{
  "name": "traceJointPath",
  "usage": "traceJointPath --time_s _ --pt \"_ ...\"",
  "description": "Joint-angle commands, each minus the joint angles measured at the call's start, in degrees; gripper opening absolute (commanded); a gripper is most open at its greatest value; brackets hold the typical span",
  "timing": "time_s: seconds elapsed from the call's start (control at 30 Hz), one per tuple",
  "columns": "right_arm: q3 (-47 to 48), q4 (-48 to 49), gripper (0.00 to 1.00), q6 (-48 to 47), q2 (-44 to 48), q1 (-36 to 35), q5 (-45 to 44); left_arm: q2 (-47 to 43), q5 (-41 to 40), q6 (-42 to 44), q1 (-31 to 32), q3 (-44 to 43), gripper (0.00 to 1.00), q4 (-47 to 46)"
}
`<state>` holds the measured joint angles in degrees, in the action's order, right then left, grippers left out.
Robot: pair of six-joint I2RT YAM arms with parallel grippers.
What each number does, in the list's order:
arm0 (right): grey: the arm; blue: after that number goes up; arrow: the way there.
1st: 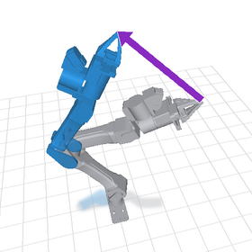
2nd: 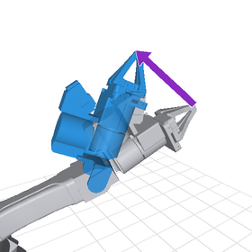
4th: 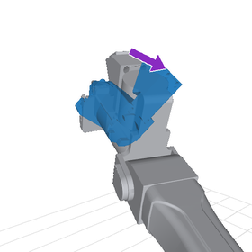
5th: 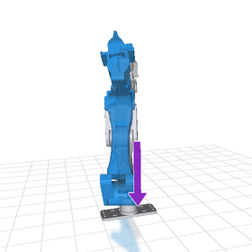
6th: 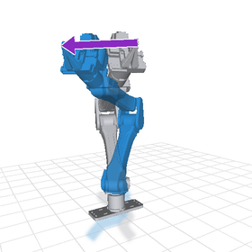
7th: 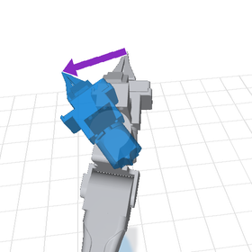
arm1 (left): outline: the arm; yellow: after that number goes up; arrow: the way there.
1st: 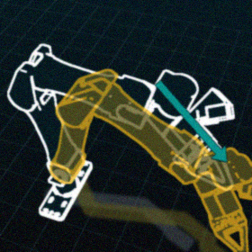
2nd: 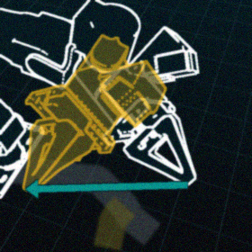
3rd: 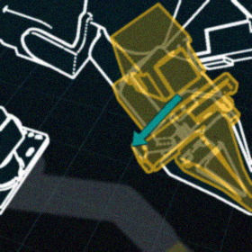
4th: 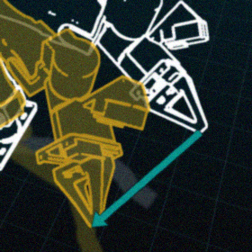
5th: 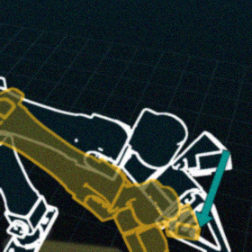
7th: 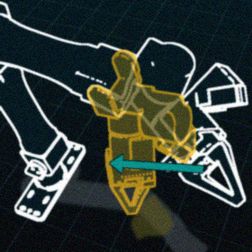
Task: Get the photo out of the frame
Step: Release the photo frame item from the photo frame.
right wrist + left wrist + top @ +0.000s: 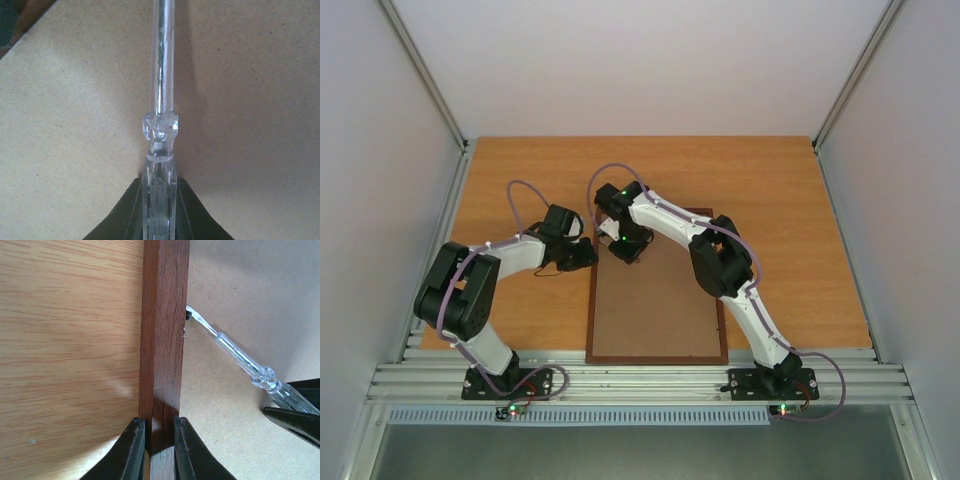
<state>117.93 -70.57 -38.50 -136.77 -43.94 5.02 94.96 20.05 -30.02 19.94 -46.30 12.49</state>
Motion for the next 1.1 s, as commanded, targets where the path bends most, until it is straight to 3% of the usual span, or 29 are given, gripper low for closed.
traceJointPath --time_s 0.0,0.47,1.07 --pt "2.4 -1.1 0.01 -0.3 -1.5 -0.6 1.7 1.8 1.7 0.7 0.2 -0.4 0.14 -2.0" --pt "3.9 3.8 0.01 0.5 0.3 -3.3 3.9 2.9 3.0 0.7 1.1 -1.0 0.11 -2.8" --pt "-2.8 14.4 0.01 0.9 6.1 -5.1 19.7 3.3 2.1 1.3 2.9 -1.7 0.1 -2.6"
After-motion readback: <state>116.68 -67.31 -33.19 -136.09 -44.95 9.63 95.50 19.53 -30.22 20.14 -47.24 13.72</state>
